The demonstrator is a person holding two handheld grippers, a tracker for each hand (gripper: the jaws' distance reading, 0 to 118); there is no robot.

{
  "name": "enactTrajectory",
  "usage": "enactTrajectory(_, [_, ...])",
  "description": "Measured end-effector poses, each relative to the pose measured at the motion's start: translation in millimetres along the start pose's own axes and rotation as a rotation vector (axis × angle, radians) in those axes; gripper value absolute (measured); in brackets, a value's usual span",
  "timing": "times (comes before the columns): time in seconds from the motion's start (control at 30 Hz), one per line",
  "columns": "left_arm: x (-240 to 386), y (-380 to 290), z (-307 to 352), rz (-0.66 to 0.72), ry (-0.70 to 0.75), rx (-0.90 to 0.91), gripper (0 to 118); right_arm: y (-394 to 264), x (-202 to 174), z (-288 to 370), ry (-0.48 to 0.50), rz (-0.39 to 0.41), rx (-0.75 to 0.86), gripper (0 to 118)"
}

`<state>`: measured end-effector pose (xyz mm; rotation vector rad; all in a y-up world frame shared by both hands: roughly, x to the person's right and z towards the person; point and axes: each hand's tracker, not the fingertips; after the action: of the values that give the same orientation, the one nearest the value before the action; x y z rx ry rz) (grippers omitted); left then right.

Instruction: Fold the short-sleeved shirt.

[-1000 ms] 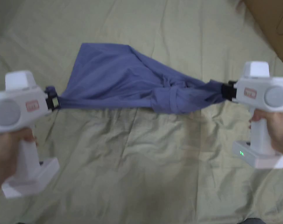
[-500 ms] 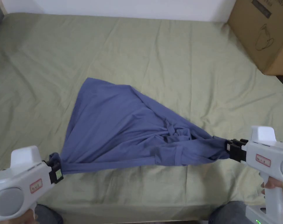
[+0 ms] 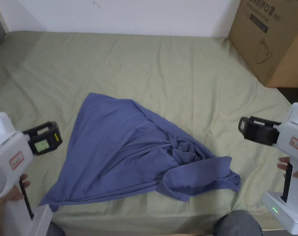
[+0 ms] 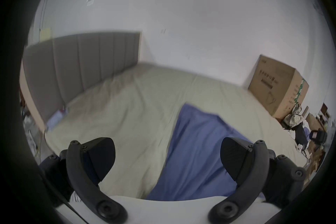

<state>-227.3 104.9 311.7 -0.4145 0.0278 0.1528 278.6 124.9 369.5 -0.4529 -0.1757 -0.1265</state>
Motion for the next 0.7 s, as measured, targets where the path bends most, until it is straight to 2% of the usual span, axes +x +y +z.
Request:
enactTrajectory(0.1, [33, 16, 21, -0.102, -0.026, 0.119, 118, 13, -25, 21, -0.015, 0.051, 0.117, 115])
enactTrajectory(0.23, [57, 9, 25, -0.220, -0.074, 0.172, 114, 11, -53, 41, -0.007, 0.054, 0.191, 115])
enactTrajectory(0.33, [64, -1, 30, -0.218, -0.114, 0.171, 101, 2, -66, 50, 0.022, 0.033, 0.206, 114])
enactTrajectory(0.37, [61, -6, 25, -0.214, -0.127, 0.169, 90, -1, -69, 52, 0.028, 0.031, 0.204, 113])
enactTrajectory(0.4, [61, -9, 24, -0.210, -0.133, 0.161, 71, -4, -73, 53, 0.038, 0.036, 0.205, 107])
enactTrajectory(0.43, [61, -11, 22, -0.206, -0.145, 0.147, 41, -7, -74, 53, 0.043, 0.046, 0.206, 89])
enactTrajectory(0.47, [61, -13, 21, -0.204, -0.153, 0.128, 22, -10, -76, 53, 0.040, 0.048, 0.206, 62])
enactTrajectory(0.5, [63, -13, 24, -0.197, -0.152, 0.118, 5, -12, -78, 52, 0.039, 0.045, 0.202, 29])
enactTrajectory(0.53, [63, -15, 24, -0.186, -0.154, 0.116, 0, -13, -78, 51, 0.046, 0.037, 0.194, 0])
enactTrajectory(0.7, [56, -16, 18, -0.171, -0.180, 0.071, 0, -18, -84, 44, 0.069, 0.028, 0.183, 0])
